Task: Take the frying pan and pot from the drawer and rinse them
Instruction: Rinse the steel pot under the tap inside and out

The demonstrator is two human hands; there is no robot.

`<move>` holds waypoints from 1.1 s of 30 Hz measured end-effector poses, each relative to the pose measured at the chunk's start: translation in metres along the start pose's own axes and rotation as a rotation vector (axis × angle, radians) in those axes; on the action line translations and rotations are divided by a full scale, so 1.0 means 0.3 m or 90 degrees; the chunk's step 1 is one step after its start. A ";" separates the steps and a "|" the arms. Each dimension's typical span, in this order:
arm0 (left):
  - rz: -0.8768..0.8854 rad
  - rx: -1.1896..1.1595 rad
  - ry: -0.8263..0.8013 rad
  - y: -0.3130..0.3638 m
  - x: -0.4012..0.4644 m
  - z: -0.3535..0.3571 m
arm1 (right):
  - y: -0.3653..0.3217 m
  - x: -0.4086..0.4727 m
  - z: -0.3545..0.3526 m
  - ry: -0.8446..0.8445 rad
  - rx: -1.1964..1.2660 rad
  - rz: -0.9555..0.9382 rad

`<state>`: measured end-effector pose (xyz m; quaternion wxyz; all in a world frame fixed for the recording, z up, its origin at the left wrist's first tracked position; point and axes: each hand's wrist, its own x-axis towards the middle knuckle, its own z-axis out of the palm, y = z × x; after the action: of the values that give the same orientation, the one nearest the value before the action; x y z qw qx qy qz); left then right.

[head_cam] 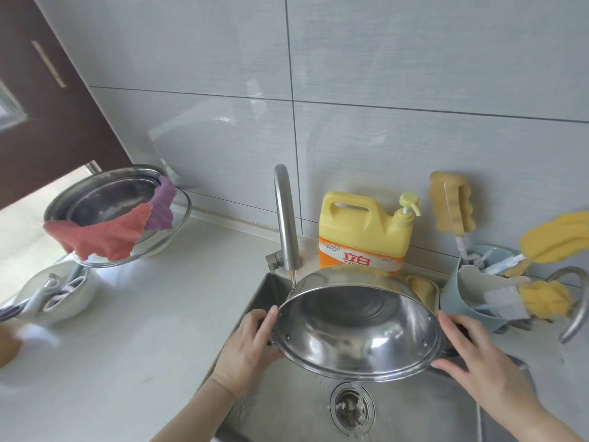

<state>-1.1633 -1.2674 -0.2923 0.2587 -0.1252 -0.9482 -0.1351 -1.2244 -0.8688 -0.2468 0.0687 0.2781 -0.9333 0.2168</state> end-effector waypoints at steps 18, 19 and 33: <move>-0.162 -0.022 -0.072 -0.146 -0.216 -0.241 | -0.205 0.175 0.172 -0.026 0.023 -0.153; -0.164 -0.024 -0.079 -0.146 -0.211 -0.235 | -0.196 0.167 0.169 -0.023 0.023 -0.151; 0.045 -0.002 0.007 0.036 0.013 -0.068 | -0.029 -0.064 -0.062 0.105 -0.026 -0.033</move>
<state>-1.1538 -1.2633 -0.2713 0.2680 -0.1585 -0.9417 -0.1277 -1.2034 -0.8577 -0.2316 0.1566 0.2815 -0.9212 0.2183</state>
